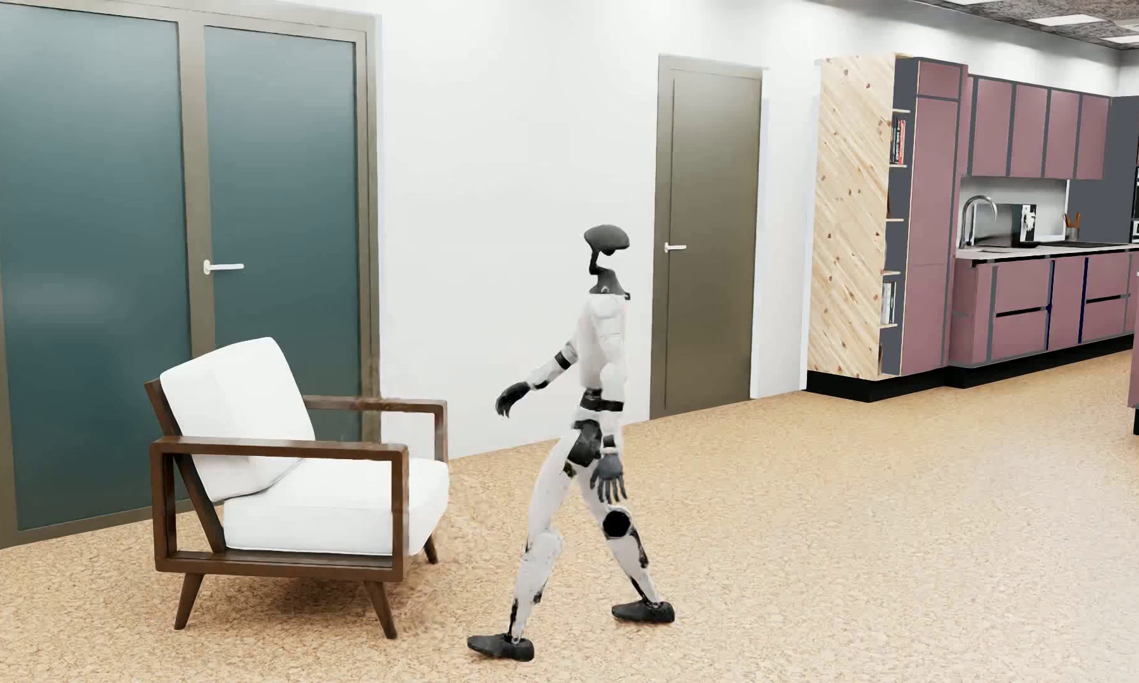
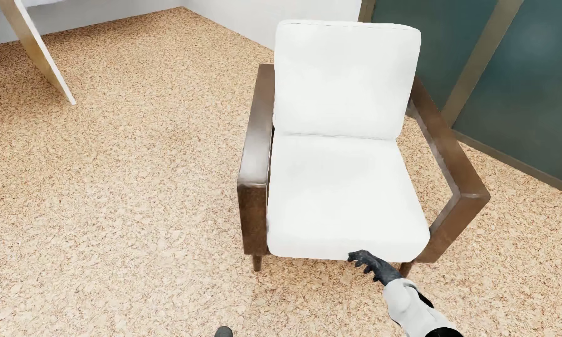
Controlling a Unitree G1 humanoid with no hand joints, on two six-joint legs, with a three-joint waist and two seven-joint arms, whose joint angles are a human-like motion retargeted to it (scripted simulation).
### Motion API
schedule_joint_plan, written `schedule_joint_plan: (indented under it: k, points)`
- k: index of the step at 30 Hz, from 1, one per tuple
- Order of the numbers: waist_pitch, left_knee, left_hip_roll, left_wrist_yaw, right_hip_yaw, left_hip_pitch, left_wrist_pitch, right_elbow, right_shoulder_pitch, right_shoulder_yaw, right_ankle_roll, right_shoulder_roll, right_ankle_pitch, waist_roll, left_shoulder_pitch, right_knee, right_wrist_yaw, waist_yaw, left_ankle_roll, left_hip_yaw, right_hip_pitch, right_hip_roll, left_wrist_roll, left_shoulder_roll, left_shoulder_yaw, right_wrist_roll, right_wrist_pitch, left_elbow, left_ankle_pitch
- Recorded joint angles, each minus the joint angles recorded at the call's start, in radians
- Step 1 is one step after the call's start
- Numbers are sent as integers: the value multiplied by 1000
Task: Rest on the white chair
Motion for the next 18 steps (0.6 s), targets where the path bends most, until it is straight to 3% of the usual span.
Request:
schedule_joint_plan:
  k: [1,2,3,4,5,6,7,8,9,10,11,12,13,14,15,16,17,18]
  points:
    - [-6,20,24,12,10,-1,-3,-28,-3,5,25,0,-27,7,36,20,-25,2,-76,-66,41,-8,-27,7,6,-8,7,1,38]
    - [3,129,9,-17,19,-9,-27,-60,5,9,57,-3,-44,7,47,82,11,10,-119,-52,56,-40,-12,5,29,-17,-11,10,87]
    - [-9,217,2,-26,39,-23,-19,-76,22,-26,64,15,-65,-7,45,188,28,8,-92,-14,24,-71,9,10,41,-64,7,19,82]
    - [12,255,-11,-13,53,24,-36,-56,42,-57,102,36,-17,-16,22,343,25,2,-80,7,-11,-100,51,13,29,-55,-21,35,16]
    - [31,237,-5,-20,63,111,-51,5,56,-49,158,56,70,-4,2,571,13,-21,-61,45,-94,-137,74,-2,34,-74,-19,35,-23]
    - [22,211,-9,-35,97,154,-30,13,84,-51,201,53,144,2,-30,784,68,-50,-36,46,-219,-161,89,-5,12,-53,-20,22,-47]
    - [35,201,-11,-9,96,197,-57,70,94,-60,142,71,172,0,-75,971,63,-68,-21,69,-345,-168,131,11,-13,-123,6,1,-88]
    - [45,181,-20,-50,91,246,-52,112,112,-92,89,79,141,11,-123,1070,117,-94,32,108,-441,-162,159,35,-37,-125,-2,-37,-95]
    - [67,143,-31,-55,105,302,-82,155,135,-106,77,91,135,20,-179,1104,84,-109,61,115,-541,-158,157,52,-77,-160,27,-56,-107]
    - [85,91,-48,-53,98,365,-102,217,159,-144,124,108,106,16,-246,1087,79,-136,60,143,-613,-153,185,84,-103,-159,32,-51,-134]
    - [87,42,-58,-28,116,415,-77,258,196,-170,139,121,91,12,-291,990,75,-157,81,155,-673,-132,167,112,-148,-140,38,-61,-142]
    - [94,-23,-73,-39,124,479,-112,302,217,-201,121,125,88,9,-339,836,66,-176,73,168,-702,-108,147,155,-160,-134,47,-77,-152]
    - [86,-39,-82,11,116,522,-86,325,259,-225,87,121,123,2,-363,624,67,-188,78,176,-682,-92,153,196,-194,-125,61,-85,-179]
    - [103,-49,-111,-42,28,584,-161,330,290,-232,-38,102,202,-9,-389,409,55,-190,91,197,-616,-30,123,234,-192,-129,46,-101,-210]
    - [102,-18,-142,-31,-74,599,-156,333,320,-273,-197,94,287,-34,-413,291,41,-183,113,233,-588,50,102,269,-176,-149,60,-112,-250]
    - [101,41,-165,-21,-93,590,-164,321,341,-306,-260,71,259,-45,-444,258,62,-168,142,227,-569,85,84,289,-167,-151,51,-103,-268]
    - [95,34,-196,-14,-32,613,-151,316,357,-283,-274,35,236,-34,-419,279,49,-163,147,203,-566,83,78,287,-129,-137,74,-129,-228]
    - [98,298,-162,28,21,506,-136,318,362,-286,-246,4,260,6,-401,244,39,-167,112,176,-524,96,38,253,-130,-108,71,-140,-244]
